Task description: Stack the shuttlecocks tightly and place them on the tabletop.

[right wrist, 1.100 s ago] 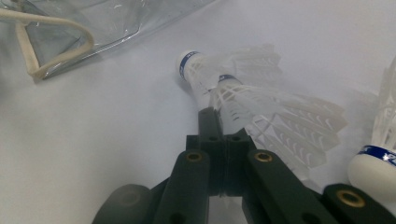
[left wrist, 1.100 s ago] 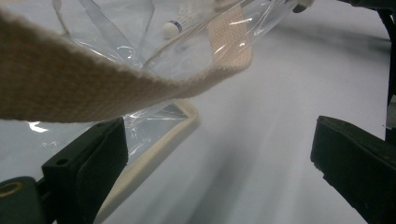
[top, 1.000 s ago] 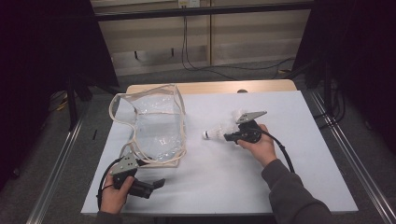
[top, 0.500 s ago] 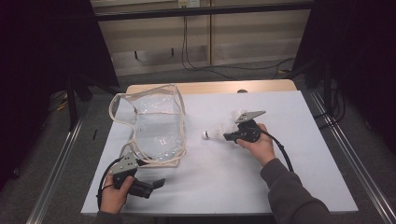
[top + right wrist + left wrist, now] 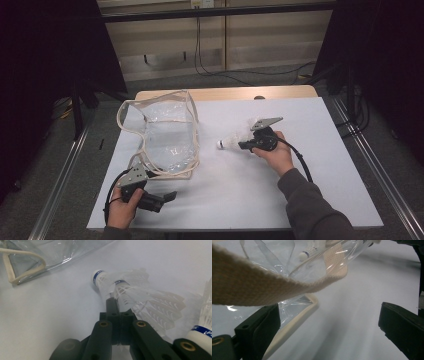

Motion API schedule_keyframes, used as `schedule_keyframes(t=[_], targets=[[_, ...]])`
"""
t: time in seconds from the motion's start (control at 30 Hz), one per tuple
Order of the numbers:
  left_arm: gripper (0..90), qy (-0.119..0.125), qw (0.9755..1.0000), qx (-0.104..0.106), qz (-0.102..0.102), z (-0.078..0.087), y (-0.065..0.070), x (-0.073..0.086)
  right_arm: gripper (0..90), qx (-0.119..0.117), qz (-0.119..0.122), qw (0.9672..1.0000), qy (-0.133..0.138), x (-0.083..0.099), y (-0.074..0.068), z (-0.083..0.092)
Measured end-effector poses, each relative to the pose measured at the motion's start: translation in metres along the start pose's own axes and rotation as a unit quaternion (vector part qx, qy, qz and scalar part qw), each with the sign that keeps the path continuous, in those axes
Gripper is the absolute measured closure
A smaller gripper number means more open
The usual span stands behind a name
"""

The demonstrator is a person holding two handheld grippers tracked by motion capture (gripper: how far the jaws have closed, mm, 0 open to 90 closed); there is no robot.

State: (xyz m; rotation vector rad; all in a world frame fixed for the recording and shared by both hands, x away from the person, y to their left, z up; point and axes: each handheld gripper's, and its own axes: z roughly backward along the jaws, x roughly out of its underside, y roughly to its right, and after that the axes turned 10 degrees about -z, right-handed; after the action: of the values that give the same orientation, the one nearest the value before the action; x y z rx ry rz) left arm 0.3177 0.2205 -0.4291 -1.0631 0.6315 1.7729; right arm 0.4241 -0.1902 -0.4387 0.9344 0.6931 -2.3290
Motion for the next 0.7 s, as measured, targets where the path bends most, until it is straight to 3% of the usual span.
schedule_keyframes(t=[0.7], targets=[[4.0, -0.002, 1.0, 0.0, -0.002, -0.0003, -0.0007, 0.0001, 89.3, -0.011, 0.003, 0.9999, 0.0, -0.0007, -0.0024, -0.0038]])
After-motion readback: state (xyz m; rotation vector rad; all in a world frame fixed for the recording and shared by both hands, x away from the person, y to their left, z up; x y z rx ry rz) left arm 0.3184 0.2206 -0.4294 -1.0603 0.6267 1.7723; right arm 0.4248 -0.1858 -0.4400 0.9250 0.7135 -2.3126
